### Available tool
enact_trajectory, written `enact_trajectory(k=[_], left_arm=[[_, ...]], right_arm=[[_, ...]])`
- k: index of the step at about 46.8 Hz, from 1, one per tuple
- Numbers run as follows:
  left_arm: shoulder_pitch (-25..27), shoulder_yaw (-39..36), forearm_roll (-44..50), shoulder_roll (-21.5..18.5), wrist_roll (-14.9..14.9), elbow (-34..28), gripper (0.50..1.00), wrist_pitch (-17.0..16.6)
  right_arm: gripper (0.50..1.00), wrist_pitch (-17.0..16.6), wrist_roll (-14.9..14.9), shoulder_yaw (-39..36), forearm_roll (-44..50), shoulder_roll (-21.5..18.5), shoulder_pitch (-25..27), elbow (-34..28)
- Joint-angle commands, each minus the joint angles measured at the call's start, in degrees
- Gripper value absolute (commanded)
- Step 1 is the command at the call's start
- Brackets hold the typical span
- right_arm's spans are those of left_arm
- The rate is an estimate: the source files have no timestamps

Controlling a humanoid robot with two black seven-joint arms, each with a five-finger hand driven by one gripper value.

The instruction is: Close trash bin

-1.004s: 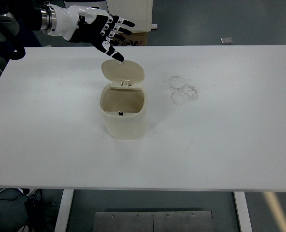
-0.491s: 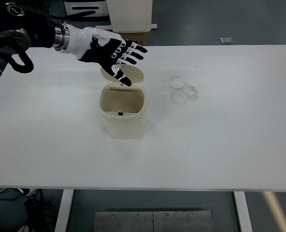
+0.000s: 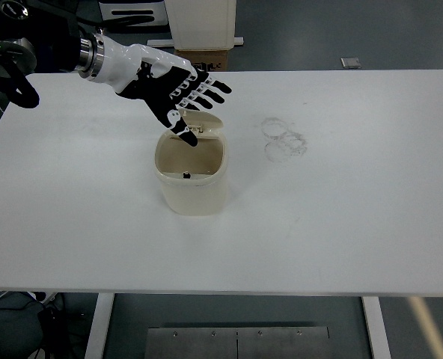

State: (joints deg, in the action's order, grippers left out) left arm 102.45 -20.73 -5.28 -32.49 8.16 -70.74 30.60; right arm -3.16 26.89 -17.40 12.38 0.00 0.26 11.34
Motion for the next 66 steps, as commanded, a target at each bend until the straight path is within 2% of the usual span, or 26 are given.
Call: enact_trajectory(k=[1, 17, 24, 66], left_arm=[[0.03, -0.45, 0.0, 0.15, 0.01, -0.18, 1.0, -0.19], [1.0, -1.86, -0.17, -0.64, 0.01, -1.59, 1.0, 0.07], [1.35, -2.91, -0.35, -2.22, -0.08, -3.52, 1.0, 0.07], [-0.49, -5.82, -0.52, -1.78, -0.08, -8.09, 1.0, -0.28]], right_arm=[[0.991, 0.0, 0.0, 0.0, -0.08, 0.0, 0.0, 0.0], [0.991, 0.0, 0.0, 0.0, 0.01, 0.0, 0.0, 0.0], [0.991, 0.0, 0.0, 0.0, 0.01, 0.0, 0.0, 0.0], [0.991, 0.0, 0.0, 0.0, 0.01, 0.0, 0.0, 0.0]])
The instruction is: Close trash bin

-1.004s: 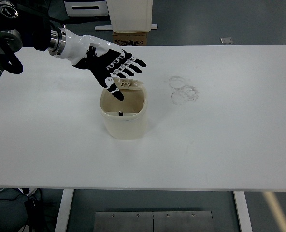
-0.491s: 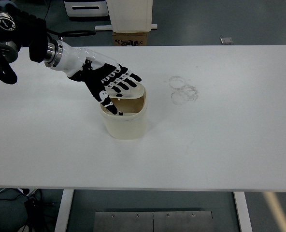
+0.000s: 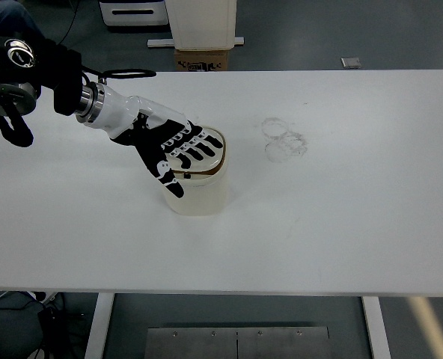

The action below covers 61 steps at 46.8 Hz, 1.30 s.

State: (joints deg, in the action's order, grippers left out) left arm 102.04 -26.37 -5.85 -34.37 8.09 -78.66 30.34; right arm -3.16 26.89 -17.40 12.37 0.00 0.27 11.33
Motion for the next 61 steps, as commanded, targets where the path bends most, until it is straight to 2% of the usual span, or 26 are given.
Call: enact_trajectory(k=[1, 31, 45, 53, 61], left_arm=[[-0.09, -0.18, 0.05, 0.09, 0.0, -0.18, 1.0, -0.11], [-2.11, -0.26, -0.04, 0.27, 0.0, -0.97, 1.0, -1.25], [2.9, 1.49, -0.22, -0.78, -0.09, 1.31, 1.0, -1.69], [2.2, 8.95, 0.66, -0.52, -0.62, 9.3, 1.0, -2.39], [-3.51, 19.23, 0.05, 1.32, -0.71, 20.9, 1.0, -2.22]], right_arm=[[0.991, 0.0, 0.0, 0.0, 0.03, 0.0, 0.0, 0.01], [0.991, 0.0, 0.0, 0.0, 0.03, 0.0, 0.0, 0.01], [0.991, 0.0, 0.0, 0.0, 0.03, 0.0, 0.0, 0.01], [0.991, 0.0, 0.0, 0.0, -0.06, 0.0, 0.0, 0.01], [0.991, 0.0, 0.0, 0.0, 0.03, 0.0, 0.0, 0.01]])
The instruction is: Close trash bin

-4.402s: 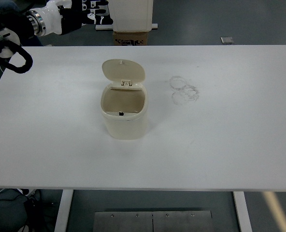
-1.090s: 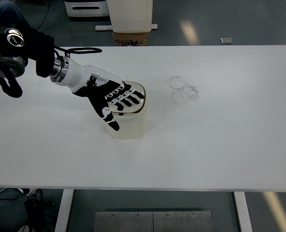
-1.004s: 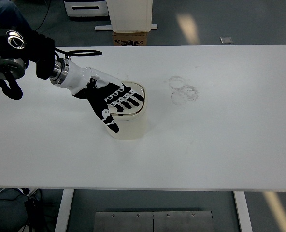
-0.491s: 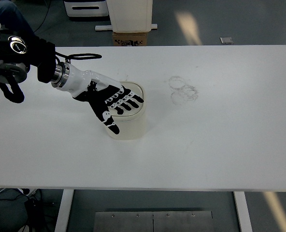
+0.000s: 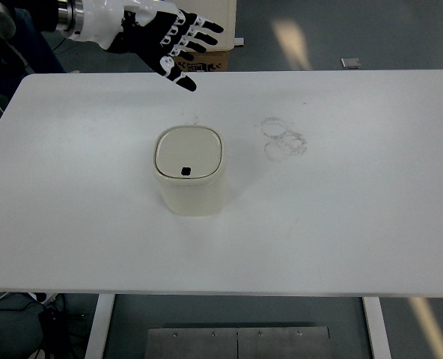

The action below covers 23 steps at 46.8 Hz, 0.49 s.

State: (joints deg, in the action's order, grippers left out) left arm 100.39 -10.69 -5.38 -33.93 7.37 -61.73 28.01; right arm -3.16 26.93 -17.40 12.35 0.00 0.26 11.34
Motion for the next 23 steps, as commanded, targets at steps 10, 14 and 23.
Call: enact_trajectory(k=[10, 14, 23], left_arm=[[-9.41, 14.9, -0.42, 5.44, -0.07, 17.6, 1.0, 0.38], [-14.24, 19.12, -0.5, 8.08, -0.07, 23.31, 1.0, 0.11], [-21.01, 23.78, 1.69, 12.57, -3.58, 31.14, 1.0, -0.07]], right_arm=[[0.991, 0.0, -0.04, 0.0, 0.04, 0.0, 0.0, 0.0], [0.991, 0.0, -0.04, 0.0, 0.04, 0.0, 0.0, 0.0], [0.991, 0.0, -0.04, 0.0, 0.04, 0.0, 0.0, 0.0]])
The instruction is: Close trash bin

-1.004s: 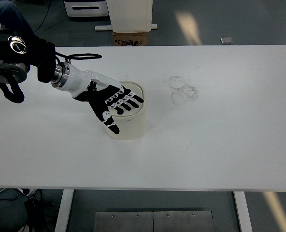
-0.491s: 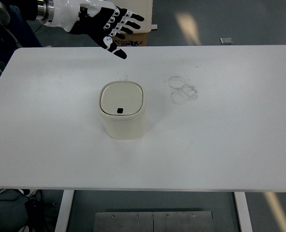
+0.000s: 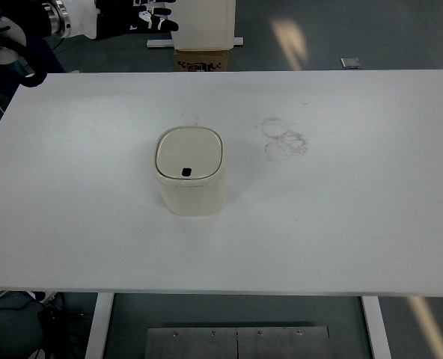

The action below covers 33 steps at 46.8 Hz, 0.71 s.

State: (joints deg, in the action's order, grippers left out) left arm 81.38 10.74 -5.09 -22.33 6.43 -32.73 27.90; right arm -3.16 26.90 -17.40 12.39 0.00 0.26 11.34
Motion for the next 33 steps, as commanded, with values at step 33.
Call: enact_trajectory(k=[33], left_arm=[[-22.57, 26.78, 7.29, 12.57, -12.23, 15.41, 1.0, -2.94]], right_arm=[[0.991, 0.0, 0.0, -0.09, 0.0, 0.0, -0.09, -0.01]])
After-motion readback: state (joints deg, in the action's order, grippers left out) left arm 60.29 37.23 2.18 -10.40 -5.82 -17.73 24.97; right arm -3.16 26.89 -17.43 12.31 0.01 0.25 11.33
